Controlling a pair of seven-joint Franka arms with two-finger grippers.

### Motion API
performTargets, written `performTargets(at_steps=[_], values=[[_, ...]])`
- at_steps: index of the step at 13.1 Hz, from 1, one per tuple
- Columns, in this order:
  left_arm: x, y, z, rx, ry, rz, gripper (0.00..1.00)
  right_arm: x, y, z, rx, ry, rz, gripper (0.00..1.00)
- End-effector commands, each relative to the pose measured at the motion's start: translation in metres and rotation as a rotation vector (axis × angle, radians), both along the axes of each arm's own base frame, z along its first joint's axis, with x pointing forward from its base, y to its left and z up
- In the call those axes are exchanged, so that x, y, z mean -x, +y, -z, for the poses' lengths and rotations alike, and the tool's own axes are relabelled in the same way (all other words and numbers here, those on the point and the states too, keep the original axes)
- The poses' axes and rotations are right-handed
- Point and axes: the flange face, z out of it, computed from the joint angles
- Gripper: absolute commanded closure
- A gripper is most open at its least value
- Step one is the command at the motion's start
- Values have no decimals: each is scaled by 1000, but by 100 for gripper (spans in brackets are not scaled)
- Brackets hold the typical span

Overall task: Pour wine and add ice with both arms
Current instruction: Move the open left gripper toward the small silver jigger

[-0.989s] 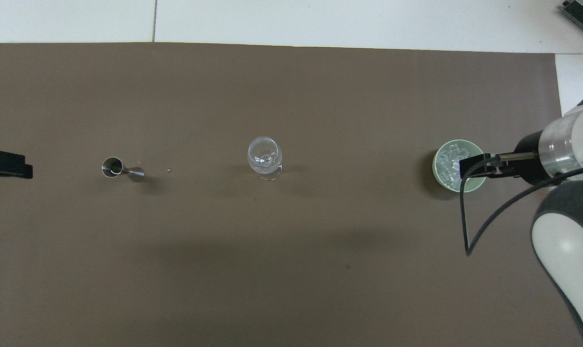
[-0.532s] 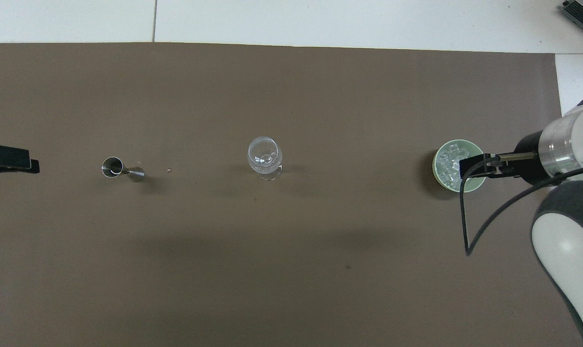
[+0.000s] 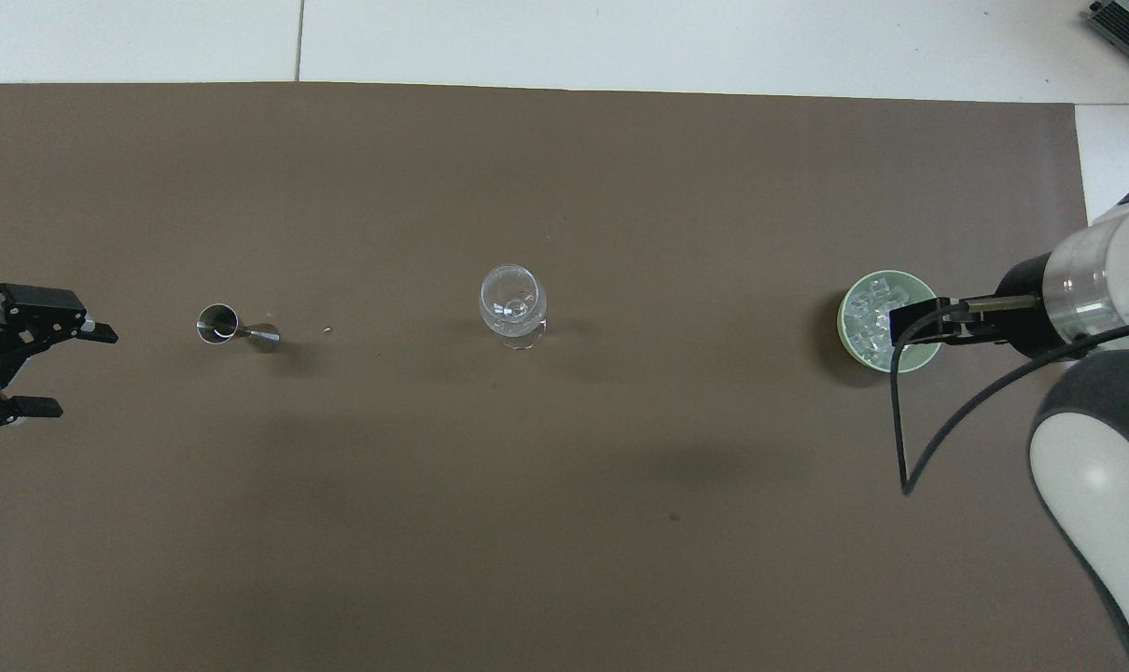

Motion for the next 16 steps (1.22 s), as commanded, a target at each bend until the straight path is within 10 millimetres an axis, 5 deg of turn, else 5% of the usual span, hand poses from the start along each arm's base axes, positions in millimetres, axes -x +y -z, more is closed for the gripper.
performTargets(at_steps=[1,16], values=[[4,15,28,52,51,-201,0,7,-3,-1,-5,3,-16,0],[20,46,152,500,252,-787,0,7,-3,-1,-5,3,-16,0]])
